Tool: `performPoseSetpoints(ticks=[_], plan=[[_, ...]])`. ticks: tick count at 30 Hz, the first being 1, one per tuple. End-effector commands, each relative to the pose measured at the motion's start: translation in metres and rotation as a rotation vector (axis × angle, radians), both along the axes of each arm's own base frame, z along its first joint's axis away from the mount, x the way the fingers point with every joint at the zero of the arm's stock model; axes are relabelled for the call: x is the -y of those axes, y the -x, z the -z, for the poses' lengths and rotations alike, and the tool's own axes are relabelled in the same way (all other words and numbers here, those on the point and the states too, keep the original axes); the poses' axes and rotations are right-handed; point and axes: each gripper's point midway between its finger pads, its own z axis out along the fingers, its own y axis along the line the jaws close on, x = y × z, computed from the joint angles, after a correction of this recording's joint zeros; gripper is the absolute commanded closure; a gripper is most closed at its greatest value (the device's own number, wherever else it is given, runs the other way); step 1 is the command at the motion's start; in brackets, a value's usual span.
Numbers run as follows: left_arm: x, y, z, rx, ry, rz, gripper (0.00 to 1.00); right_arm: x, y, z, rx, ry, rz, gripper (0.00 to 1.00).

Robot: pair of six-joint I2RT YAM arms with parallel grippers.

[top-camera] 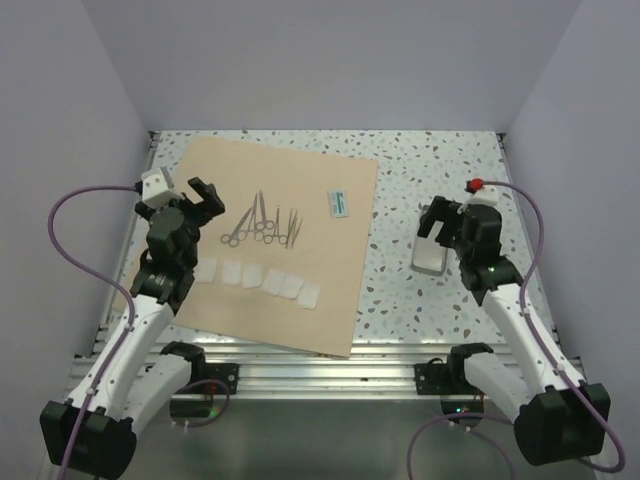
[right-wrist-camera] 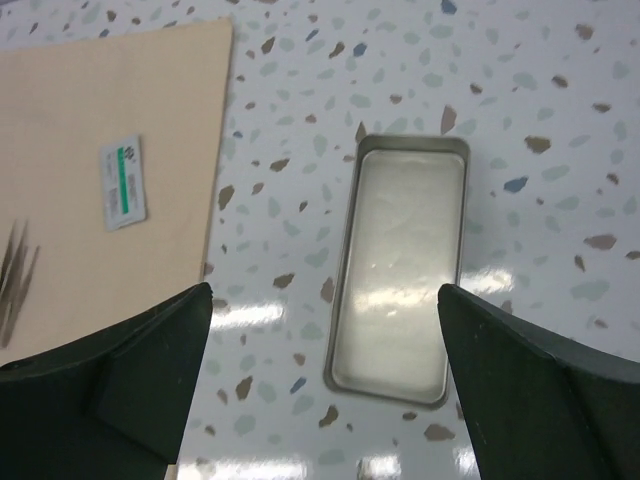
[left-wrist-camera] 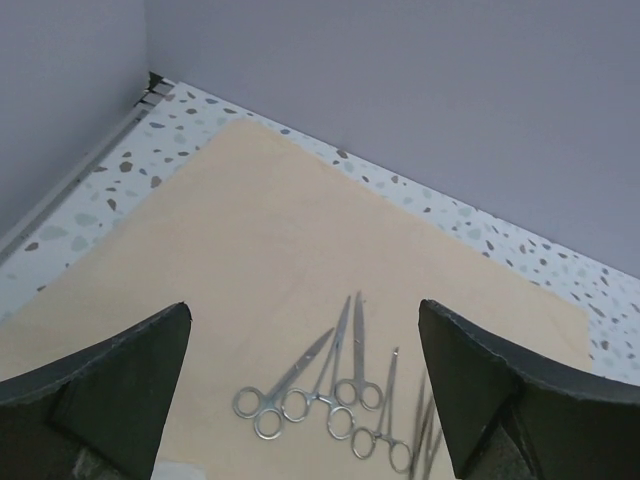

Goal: Prepare the surgical pack

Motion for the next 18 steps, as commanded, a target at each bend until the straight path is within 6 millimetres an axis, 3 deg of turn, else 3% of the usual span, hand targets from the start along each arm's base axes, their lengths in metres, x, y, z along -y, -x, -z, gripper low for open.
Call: performPoseSetpoints(ticks=[1, 4, 7, 8, 10, 11, 12, 13, 17, 18], plan=[[0.027, 0.031, 0.036, -0.261, 0.104, 0.160, 0.00, -0.028, 0.056, 0.039, -0.322, -0.184, -0.050, 0.01], [0.061, 0.027, 0.038, -0.301, 0.139, 0.340, 0.00, -0.055, 0.076, 0.046, -0.447, -0.299, -0.144, 0.01], [0.084, 0.023, 0.052, -0.387, 0.148, 0.371, 0.02, -0.065, 0.088, 0.041, -0.503, -0.316, -0.176, 0.01], [0.108, 0.021, 0.055, -0.414, 0.128, 0.428, 0.03, -0.068, 0.095, 0.039, -0.553, -0.288, -0.190, 0.01], [0.131, 0.024, 0.068, -0.492, 0.106, 0.448, 0.07, -0.068, 0.093, 0.027, -0.558, -0.264, -0.179, 0.01], [0.142, 0.015, 0.078, -0.551, 0.099, 0.445, 0.10, -0.071, 0.097, 0.027, -0.582, -0.260, -0.192, 0.01], [0.144, 0.019, 0.090, -0.616, 0.083, 0.423, 0.15, -0.074, 0.096, 0.024, -0.582, -0.259, -0.206, 0.01], [0.158, 0.021, 0.096, -0.647, 0.075, 0.446, 0.18, -0.081, 0.094, 0.016, -0.575, -0.259, -0.250, 0.01], [0.183, 0.007, 0.124, -0.730, 0.040, 0.450, 0.27, -0.087, 0.097, 0.021, -0.666, -0.217, -0.287, 0.01], [0.186, 0.003, 0.127, -0.737, 0.038, 0.456, 0.41, -0.087, 0.096, 0.028, -0.701, -0.211, -0.281, 0.02]])
